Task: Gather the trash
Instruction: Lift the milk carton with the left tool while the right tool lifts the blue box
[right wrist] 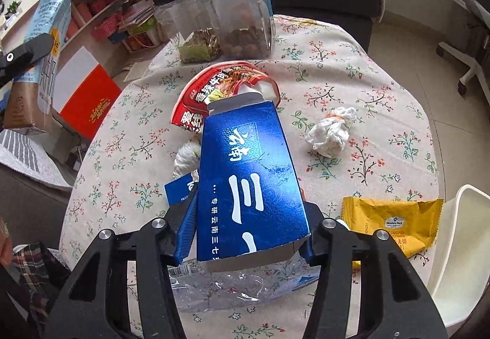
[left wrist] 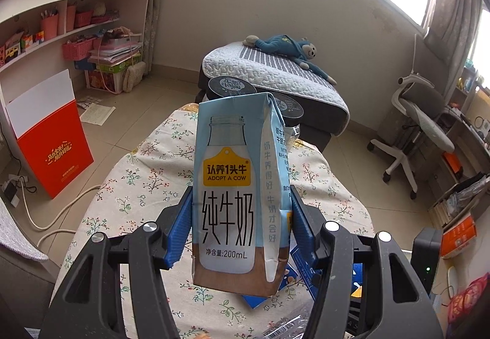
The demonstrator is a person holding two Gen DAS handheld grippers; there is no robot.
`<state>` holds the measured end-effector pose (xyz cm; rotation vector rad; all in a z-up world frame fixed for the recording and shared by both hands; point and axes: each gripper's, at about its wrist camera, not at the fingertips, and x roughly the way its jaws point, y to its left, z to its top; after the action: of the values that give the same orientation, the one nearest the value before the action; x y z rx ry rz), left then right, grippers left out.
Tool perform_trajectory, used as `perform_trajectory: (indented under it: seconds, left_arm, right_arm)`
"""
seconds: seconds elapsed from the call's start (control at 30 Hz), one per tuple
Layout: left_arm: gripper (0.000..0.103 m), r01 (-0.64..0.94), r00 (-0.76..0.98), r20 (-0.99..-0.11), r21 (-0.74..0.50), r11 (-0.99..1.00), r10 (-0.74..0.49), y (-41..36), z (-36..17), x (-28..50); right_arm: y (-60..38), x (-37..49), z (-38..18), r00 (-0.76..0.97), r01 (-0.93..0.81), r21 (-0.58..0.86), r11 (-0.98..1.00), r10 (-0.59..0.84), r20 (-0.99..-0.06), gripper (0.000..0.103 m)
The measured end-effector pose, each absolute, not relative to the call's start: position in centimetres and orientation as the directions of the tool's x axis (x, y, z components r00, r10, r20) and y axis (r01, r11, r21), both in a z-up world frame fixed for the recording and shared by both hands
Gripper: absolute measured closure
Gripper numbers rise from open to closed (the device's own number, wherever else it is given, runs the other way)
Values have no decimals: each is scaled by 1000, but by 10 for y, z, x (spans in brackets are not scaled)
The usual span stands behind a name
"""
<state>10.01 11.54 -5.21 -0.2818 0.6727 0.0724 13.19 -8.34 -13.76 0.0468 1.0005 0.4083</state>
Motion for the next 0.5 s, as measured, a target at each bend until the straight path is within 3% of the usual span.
perform_trajectory:
  seconds: [0.23, 0.5]
  left_arm:
    - [45, -132, 799, -601, -216, 967, -26, 98, -44, 97]
    - [45, -81, 822, -568, -187, 979, -40, 69, -35, 95]
  right_arm:
    - [-110, 119, -78, 650, -287, 225, 931, 362, -668, 52]
    - [-139, 104, -53, 769, -225, 183, 957, 290, -569, 52]
